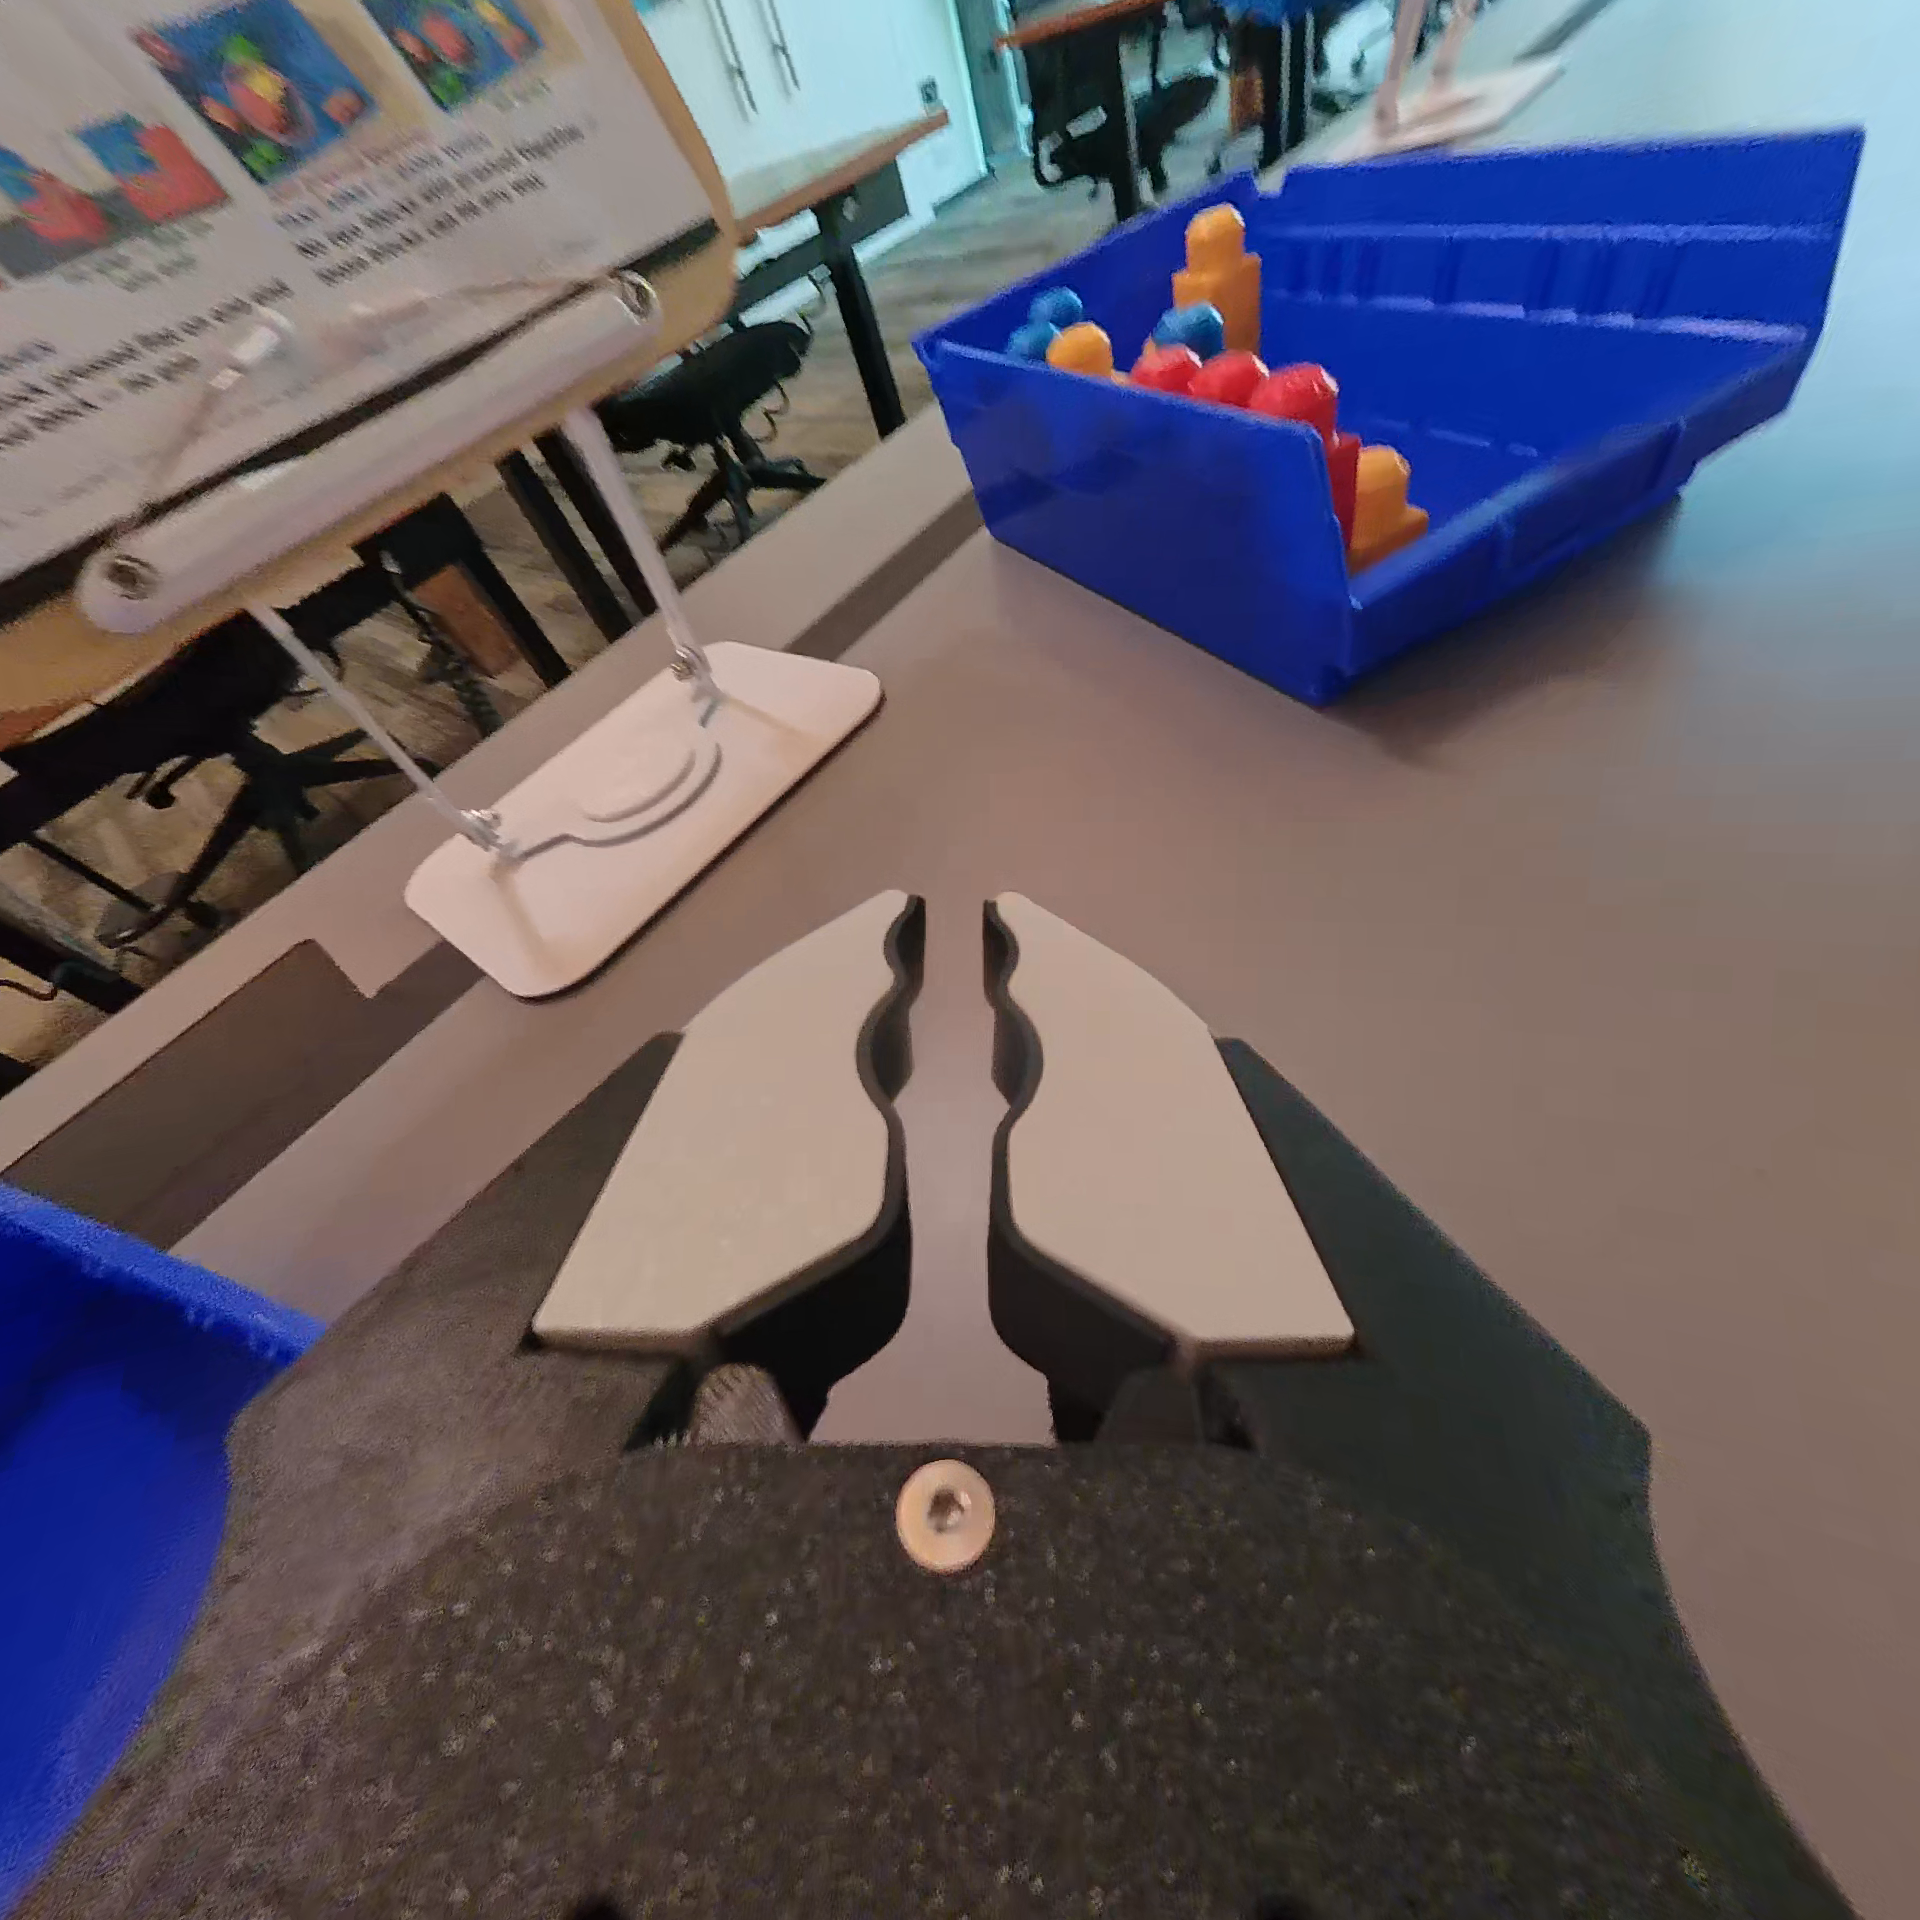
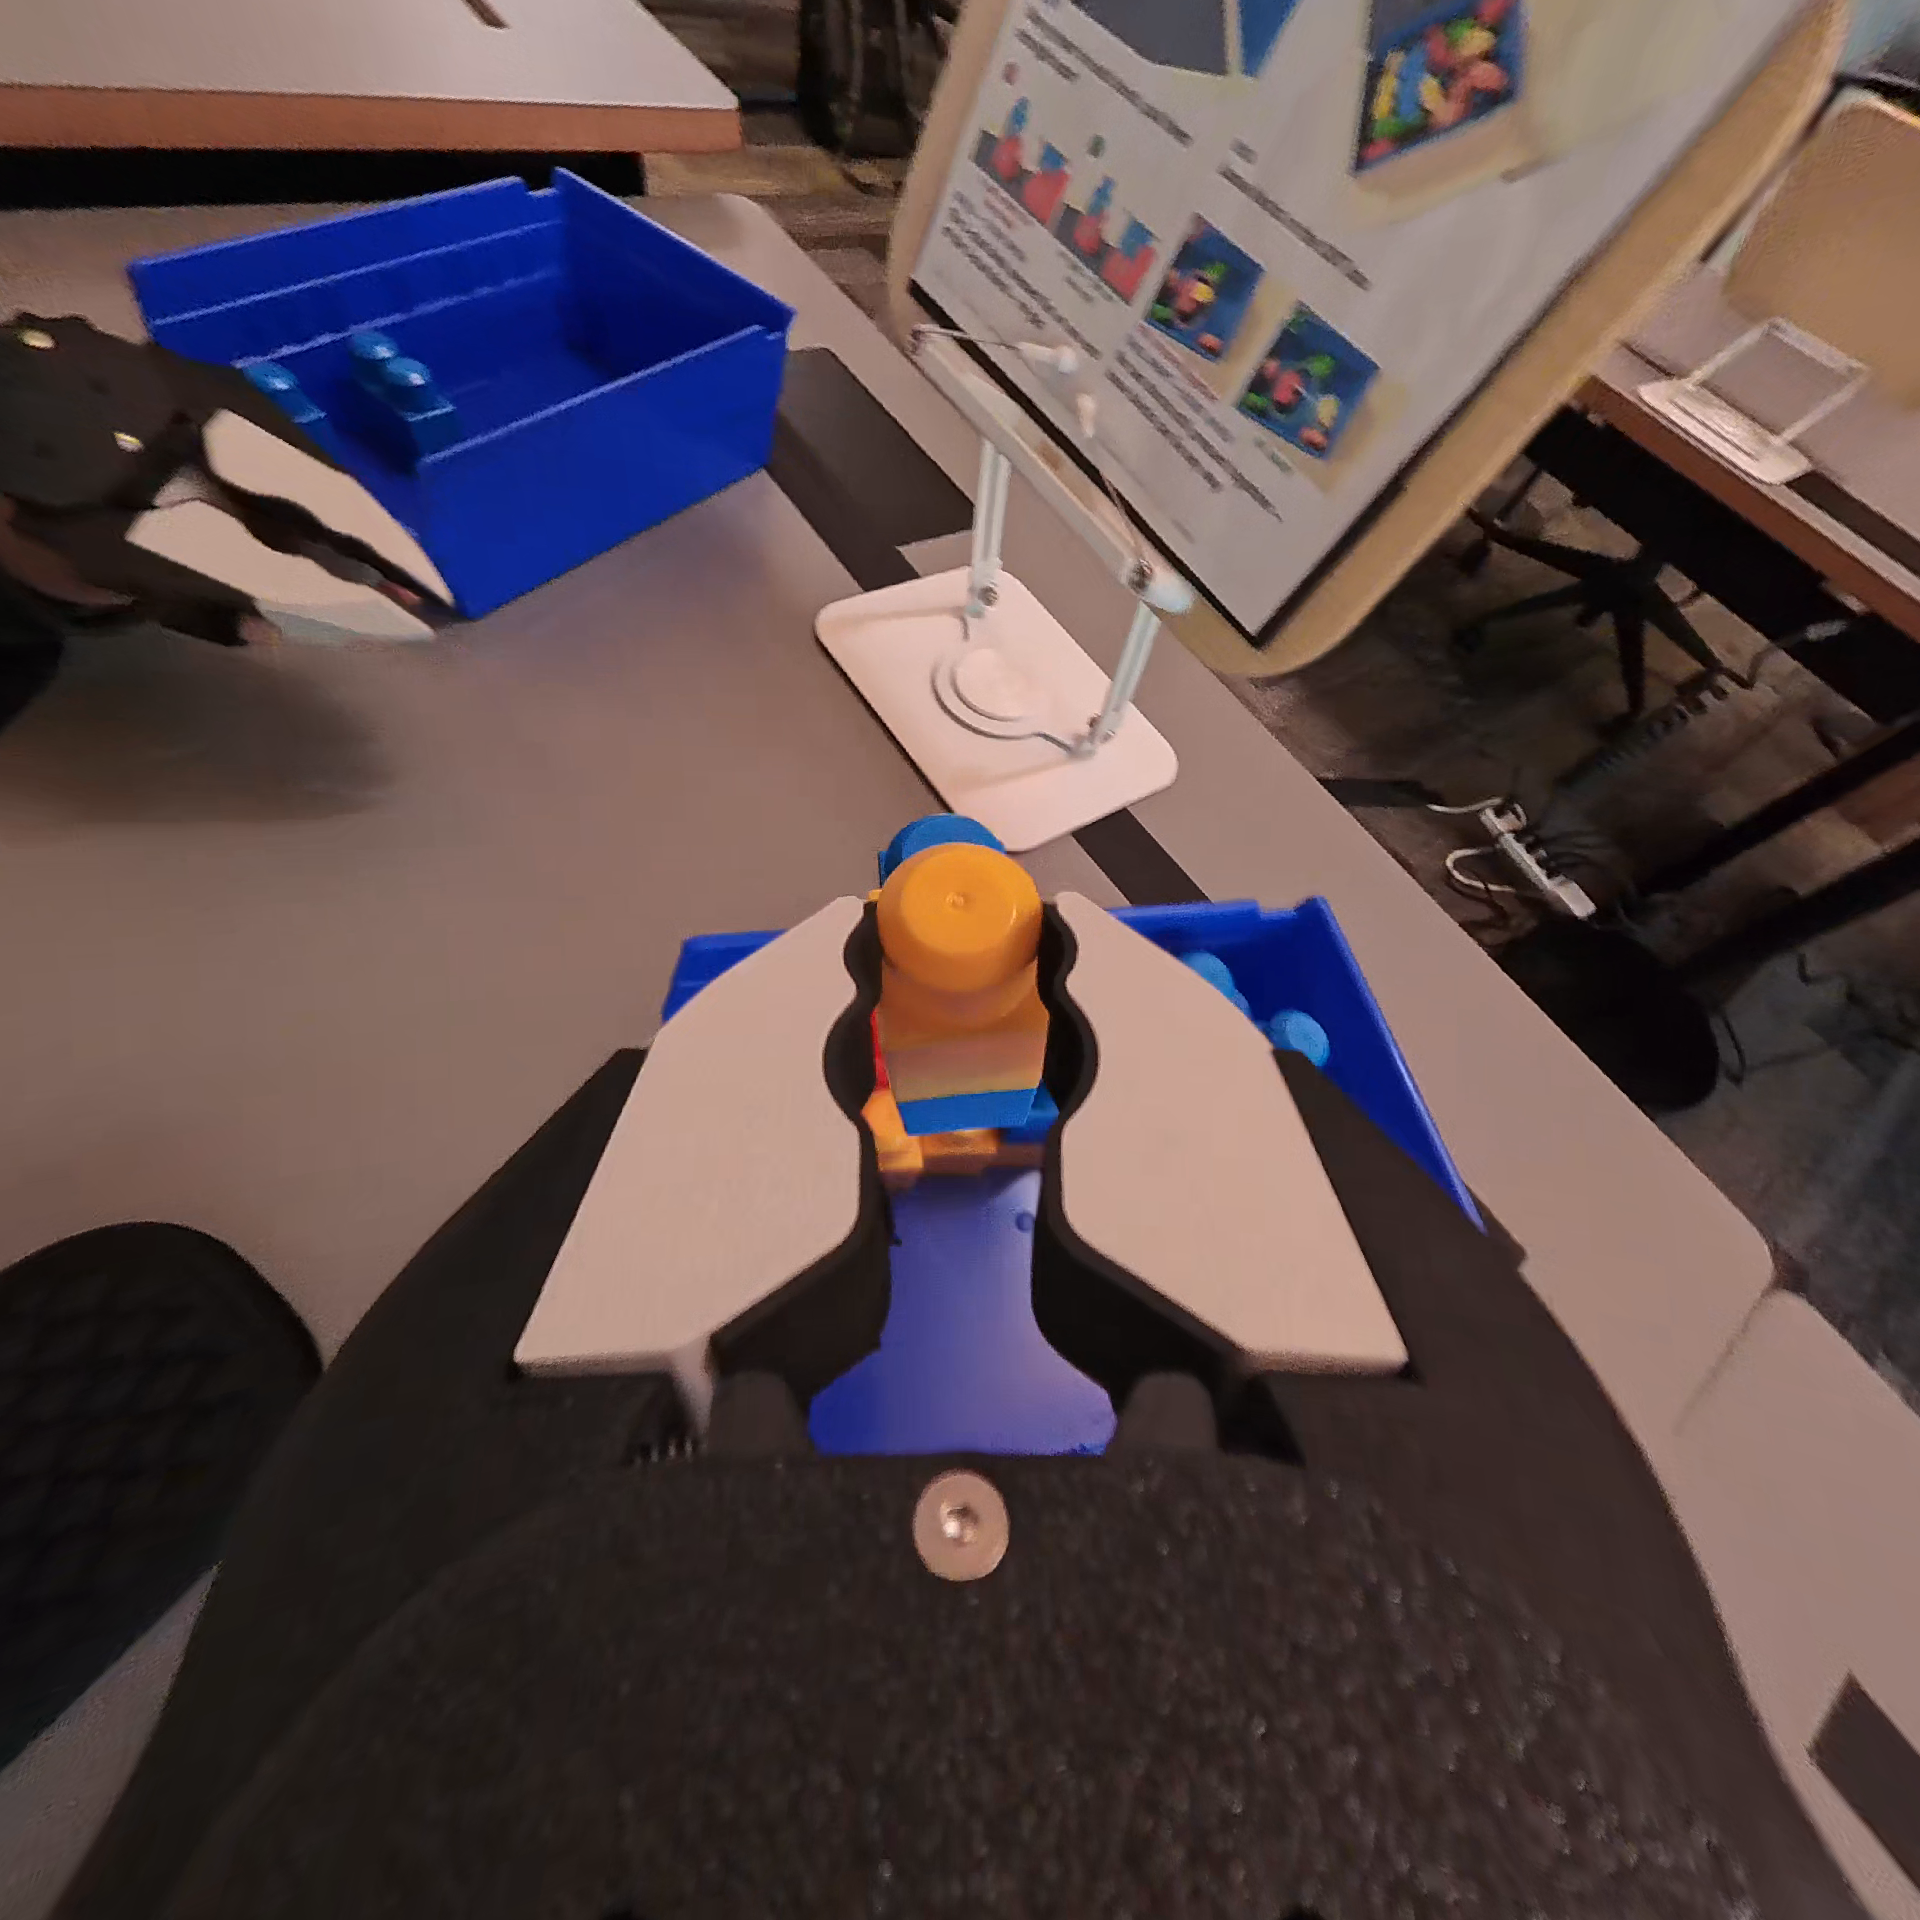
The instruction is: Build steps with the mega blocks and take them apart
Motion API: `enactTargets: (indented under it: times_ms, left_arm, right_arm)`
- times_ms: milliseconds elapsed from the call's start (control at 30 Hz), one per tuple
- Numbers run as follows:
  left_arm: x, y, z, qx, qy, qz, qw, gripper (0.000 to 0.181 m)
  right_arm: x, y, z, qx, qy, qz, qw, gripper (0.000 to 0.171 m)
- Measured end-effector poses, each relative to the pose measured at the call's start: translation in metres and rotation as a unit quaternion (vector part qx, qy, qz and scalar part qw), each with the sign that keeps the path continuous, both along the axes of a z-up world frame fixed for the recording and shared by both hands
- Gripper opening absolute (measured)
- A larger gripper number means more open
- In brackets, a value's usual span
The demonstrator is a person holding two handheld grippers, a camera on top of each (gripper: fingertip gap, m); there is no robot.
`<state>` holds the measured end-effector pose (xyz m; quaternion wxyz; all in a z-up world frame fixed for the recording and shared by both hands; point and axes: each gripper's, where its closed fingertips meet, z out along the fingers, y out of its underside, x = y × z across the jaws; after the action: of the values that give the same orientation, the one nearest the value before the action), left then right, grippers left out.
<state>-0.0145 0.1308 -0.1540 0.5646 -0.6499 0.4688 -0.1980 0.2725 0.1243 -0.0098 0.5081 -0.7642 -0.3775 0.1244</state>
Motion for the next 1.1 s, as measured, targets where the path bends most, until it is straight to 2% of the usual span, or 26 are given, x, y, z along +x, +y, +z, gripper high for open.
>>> enactTargets:
  times_ms: [167, 500, 633, 800, 1100]
  left_arm:
    - [-0.012, 0.007, 0.029, 0.027, -0.074, 0.039, 0.996, 0.000]
    - [-0.055, 0.022, 0.077, 0.062, -0.204, 0.114, 0.970, 0.000]
    - [-0.064, 0.027, 0.080, 0.060, -0.217, 0.127, 0.966, 0.000]
    - [-0.064, 0.028, 0.076, 0.059, -0.213, 0.129, 0.967, 0.000]
    - [-0.064, 0.030, 0.073, 0.051, -0.209, 0.126, 0.968, 0.000]
  right_arm:
    - [0.036, 0.005, -0.018, -0.017, 0.014, -0.047, 0.999, 0.029]
    - [0.075, 0.022, -0.063, -0.053, 0.046, -0.122, 0.990, 0.029]
    - [0.076, 0.027, -0.089, -0.078, 0.031, -0.126, 0.988, 0.029]
    - [0.077, 0.039, -0.122, -0.107, -0.030, -0.120, 0.987, 0.029]
    - [0.090, 0.069, -0.158, -0.146, -0.105, -0.102, 0.978, 0.029]
